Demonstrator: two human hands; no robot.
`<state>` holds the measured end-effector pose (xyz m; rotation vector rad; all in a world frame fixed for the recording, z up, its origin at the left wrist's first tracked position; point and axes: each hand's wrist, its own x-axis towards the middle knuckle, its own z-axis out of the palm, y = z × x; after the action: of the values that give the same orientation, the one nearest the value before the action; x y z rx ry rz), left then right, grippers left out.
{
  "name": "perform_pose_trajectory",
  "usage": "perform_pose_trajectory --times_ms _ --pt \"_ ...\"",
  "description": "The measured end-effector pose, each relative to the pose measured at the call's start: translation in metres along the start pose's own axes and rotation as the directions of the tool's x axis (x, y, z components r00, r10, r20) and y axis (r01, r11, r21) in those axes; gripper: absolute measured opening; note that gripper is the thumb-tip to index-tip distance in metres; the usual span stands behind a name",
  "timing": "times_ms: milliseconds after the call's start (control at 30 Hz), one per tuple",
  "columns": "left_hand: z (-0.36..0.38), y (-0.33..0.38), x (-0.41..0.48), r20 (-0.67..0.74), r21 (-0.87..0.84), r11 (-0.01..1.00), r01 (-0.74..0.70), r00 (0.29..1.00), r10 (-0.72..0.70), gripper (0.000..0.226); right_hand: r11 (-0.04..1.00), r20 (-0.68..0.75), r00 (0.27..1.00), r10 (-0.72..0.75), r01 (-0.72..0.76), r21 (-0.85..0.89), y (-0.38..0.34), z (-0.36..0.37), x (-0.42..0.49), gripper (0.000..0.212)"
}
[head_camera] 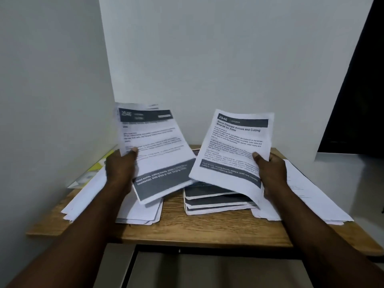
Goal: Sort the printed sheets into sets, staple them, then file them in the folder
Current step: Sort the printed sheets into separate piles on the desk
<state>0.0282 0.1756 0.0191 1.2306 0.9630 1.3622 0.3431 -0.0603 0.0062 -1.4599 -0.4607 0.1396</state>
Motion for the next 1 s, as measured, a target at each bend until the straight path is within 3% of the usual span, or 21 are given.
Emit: perform_pose_trajectory --times_ms 67,167,233,300,500,767,900,1000 --pt "-0.008 0.001 0.008 -0.107 0.036 0.999 0.011 0.994 -0.007 0.036 0.989 -0.039 0.997 -0.07 0.064 -0.133 -0.006 0.002 0.001 0.012" --pt "-0.02 -0.005 0.022 -0.184 0.107 0.994 -0.03 0.982 0.05 0.045 0.945 0.03 0.994 -0.106 0.11 -0.309 -0.008 0.003 0.003 0.022" --pt "-0.032 -0.025 0.056 -0.286 0.02 0.999 -0.048 0.957 0.051 0.055 0.92 0.127 0.988 -0.093 0.134 -0.369 -0.006 0.006 0.001 0.028" --pt "-0.037 -0.026 0.064 -0.32 -0.079 0.996 -0.031 0.947 0.004 0.051 0.87 0.207 0.975 -0.079 0.169 -0.464 -0.002 0.012 -0.001 0.033" --pt "-0.01 -0.012 0.034 -0.059 -0.016 1.0 0.017 0.998 -0.018 0.03 0.757 0.26 0.962 -0.081 0.229 -0.612 -0.002 0.044 0.0 0.042" --pt "-0.035 -0.036 0.046 0.066 0.223 0.974 0.028 0.997 -0.044 0.03 0.585 0.249 0.959 -0.135 0.28 -0.761 0.005 0.058 0.008 0.055" --pt "-0.033 -0.039 0.043 0.134 0.344 0.934 -0.092 0.99 0.049 0.02 0.509 0.265 0.948 -0.176 0.318 -0.8 0.01 0.06 0.008 0.068" --pt "-0.029 -0.036 0.038 0.234 0.45 0.864 -0.225 0.964 0.129 0.022 0.564 0.248 0.919 -0.306 0.386 -0.73 0.009 0.061 0.008 0.061"
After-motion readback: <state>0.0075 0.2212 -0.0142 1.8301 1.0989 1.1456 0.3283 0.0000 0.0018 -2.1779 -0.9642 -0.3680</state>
